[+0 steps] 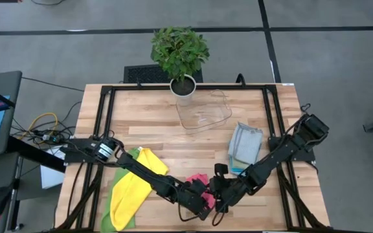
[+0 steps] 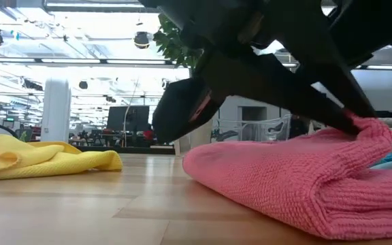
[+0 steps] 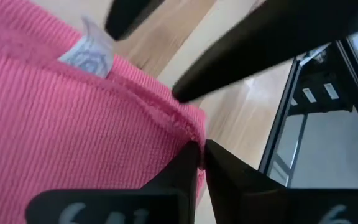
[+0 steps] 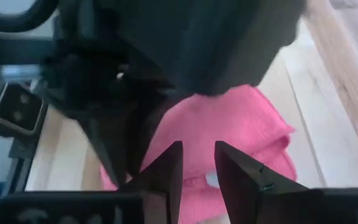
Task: Fold microfiber towels
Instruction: Fold the pink microfiber cloth
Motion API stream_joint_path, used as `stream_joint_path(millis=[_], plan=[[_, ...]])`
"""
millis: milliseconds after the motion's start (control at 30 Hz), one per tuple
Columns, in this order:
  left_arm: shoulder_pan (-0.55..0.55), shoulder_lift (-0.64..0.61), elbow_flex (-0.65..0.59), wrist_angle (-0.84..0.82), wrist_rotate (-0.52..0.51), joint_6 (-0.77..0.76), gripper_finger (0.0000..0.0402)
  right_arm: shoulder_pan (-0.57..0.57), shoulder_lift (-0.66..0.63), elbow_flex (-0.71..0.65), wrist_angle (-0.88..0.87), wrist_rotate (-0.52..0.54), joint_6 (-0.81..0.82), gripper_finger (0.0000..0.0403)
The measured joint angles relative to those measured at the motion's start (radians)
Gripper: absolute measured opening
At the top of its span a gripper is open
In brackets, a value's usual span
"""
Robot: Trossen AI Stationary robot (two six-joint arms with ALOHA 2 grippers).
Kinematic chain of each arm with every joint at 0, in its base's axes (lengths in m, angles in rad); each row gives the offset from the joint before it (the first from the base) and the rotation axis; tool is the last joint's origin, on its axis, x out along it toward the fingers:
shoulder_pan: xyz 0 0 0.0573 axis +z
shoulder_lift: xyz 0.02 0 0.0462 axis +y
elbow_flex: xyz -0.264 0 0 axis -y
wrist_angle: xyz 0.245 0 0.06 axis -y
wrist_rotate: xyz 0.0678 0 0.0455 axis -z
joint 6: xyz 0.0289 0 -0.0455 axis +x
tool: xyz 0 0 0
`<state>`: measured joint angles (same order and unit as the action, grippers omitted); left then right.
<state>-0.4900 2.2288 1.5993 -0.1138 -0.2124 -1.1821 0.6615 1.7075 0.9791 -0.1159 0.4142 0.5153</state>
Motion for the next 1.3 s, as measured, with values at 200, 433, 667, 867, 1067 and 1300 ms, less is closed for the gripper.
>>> stream_joint_path(millis=[200,433,667,867,1067,1300], plan=[[0.006,0.000,0.000,0.057,0.019,0.059,0.0059,0.006,0.017,-0.002,-0.008,0.002,-0.009,0.0118],[0.014,-0.002,0.004,0.116,0.060,0.084,0.0147,0.017,0.051,0.002,0.002,-0.003,0.007,0.0118],[0.027,-0.046,0.008,0.067,0.269,0.061,0.0193,0.034,0.067,0.000,0.055,-0.024,0.004,0.0118],[0.008,-0.109,0.010,0.002,0.141,0.081,0.0194,0.070,0.139,0.000,0.070,-0.032,0.042,0.0118],[0.005,-0.106,0.008,-0.015,0.075,0.091,0.0194,0.124,0.219,0.001,0.070,-0.047,0.136,0.0118],[0.009,-0.100,-0.038,-0.117,-0.075,0.116,0.0194,0.146,0.207,0.000,0.046,-0.044,0.175,0.0118]])
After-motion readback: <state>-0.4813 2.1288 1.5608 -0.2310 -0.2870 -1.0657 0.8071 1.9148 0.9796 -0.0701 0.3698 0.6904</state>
